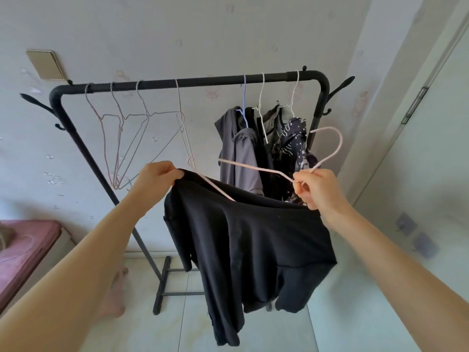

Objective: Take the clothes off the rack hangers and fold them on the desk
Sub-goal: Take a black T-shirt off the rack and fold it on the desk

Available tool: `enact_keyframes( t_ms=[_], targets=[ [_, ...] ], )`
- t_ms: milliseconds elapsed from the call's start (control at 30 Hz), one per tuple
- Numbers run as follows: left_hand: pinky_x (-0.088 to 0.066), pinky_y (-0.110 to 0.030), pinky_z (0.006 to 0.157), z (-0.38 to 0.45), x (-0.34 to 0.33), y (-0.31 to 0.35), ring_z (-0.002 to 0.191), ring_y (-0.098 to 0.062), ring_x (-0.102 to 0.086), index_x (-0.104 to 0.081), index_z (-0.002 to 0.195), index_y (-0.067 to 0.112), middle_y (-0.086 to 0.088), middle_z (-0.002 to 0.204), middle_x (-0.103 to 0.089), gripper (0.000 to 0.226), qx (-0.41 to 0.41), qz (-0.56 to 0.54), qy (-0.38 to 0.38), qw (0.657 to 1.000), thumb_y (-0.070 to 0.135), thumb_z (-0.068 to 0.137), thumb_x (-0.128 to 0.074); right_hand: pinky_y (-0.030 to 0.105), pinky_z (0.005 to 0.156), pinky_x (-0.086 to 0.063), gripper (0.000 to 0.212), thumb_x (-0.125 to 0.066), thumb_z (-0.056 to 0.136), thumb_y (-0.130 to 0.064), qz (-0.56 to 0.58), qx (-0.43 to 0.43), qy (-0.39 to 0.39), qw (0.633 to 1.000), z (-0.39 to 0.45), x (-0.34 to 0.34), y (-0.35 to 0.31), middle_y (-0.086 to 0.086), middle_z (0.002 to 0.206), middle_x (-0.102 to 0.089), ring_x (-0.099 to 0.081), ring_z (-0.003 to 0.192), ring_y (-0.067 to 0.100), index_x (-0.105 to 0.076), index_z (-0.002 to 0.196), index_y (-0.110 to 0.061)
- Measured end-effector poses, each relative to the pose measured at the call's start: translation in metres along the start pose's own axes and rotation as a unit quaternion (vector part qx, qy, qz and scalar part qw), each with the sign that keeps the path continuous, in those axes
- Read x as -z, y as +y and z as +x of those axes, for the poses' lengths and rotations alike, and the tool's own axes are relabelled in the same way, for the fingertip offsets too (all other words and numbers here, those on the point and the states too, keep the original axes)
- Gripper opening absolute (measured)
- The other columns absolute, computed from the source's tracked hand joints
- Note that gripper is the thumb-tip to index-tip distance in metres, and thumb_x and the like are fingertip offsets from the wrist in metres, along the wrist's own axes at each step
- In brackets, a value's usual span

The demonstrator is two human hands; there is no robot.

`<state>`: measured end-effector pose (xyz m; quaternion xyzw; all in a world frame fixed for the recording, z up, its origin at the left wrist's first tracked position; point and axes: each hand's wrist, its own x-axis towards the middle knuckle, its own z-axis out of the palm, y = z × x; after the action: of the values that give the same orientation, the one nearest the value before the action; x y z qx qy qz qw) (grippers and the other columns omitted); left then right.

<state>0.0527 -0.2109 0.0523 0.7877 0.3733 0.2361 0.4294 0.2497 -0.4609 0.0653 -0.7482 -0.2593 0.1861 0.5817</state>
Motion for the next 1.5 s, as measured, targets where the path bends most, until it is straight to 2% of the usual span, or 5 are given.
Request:
enact_keyframes(
  t_ms=[267, 833, 1000, 1167, 1500],
  targets=[
    [-0.038, -0.024, 0.055, -0.008, -0.006, -0.003, 0.06, -0.017, -0.049, -0.055, 0.077, 0.01, -0.014, 0.07, -0.063, 0.021, -0.007, -0.063, -0.034, 0.997, 0.024, 0.093, -0.057, 0.022, 0.041, -0.015, 0.036, -0.047, 0.098, -0.027, 0.168, -0.057, -0.009, 0.984, 0.018, -0.031, -0.004, -0.001, 0.054, -0.033, -0.023, 0.047, 0.011, -0.049, 0.064, -0.014],
    [-0.024, -0.016, 0.04, 0.034, 0.041, -0.03, 0.047, -0.01, -0.027, -0.048, 0.079, 0.002, -0.005, 0.057, -0.039, 0.025, -0.058, -0.021, 0.034, 0.998, 0.021, 0.093, -0.058, 0.018, 0.037, -0.02, 0.026, -0.046, 0.096, -0.016, 0.032, -0.033, -0.015, 0.999, 0.157, -0.161, -0.076, 0.003, 0.058, -0.036, -0.028, 0.045, 0.013, -0.051, 0.072, -0.009],
    [-0.027, -0.021, 0.046, 0.05, 0.061, -0.042, 0.053, -0.016, -0.031, -0.05, 0.082, 0.001, -0.007, 0.06, -0.041, 0.024, -0.069, -0.022, 0.04, 0.997, 0.02, 0.094, -0.058, 0.015, 0.034, -0.026, 0.017, -0.043, 0.091, -0.012, -0.051, -0.039, 0.008, 0.998, 0.214, -0.186, -0.085, 0.006, 0.073, -0.045, -0.037, 0.05, 0.015, -0.053, 0.104, -0.007],
    [-0.031, -0.031, 0.056, 0.067, 0.079, -0.051, 0.058, -0.019, -0.036, -0.051, 0.081, 0.002, -0.009, 0.06, -0.043, 0.022, -0.067, -0.024, 0.063, 0.995, 0.02, 0.093, -0.057, 0.015, 0.032, -0.025, 0.008, -0.042, 0.09, -0.005, -0.116, -0.05, 0.005, 0.992, 0.239, -0.201, -0.088, 0.006, 0.07, -0.042, -0.038, 0.05, 0.016, -0.044, 0.086, -0.011],
    [-0.03, -0.028, 0.054, 0.079, 0.091, -0.054, 0.06, -0.019, -0.034, -0.05, 0.08, 0.001, -0.006, 0.06, -0.04, 0.022, -0.076, -0.022, 0.079, 0.994, 0.017, 0.093, -0.057, 0.036, 0.07, -0.056, 0.012, -0.045, 0.091, -0.006, -0.134, -0.03, 0.001, 0.991, 0.233, -0.213, -0.065, 0.016, 0.086, -0.062, -0.061, 0.078, 0.029, -0.053, 0.083, -0.007]
  ],
)
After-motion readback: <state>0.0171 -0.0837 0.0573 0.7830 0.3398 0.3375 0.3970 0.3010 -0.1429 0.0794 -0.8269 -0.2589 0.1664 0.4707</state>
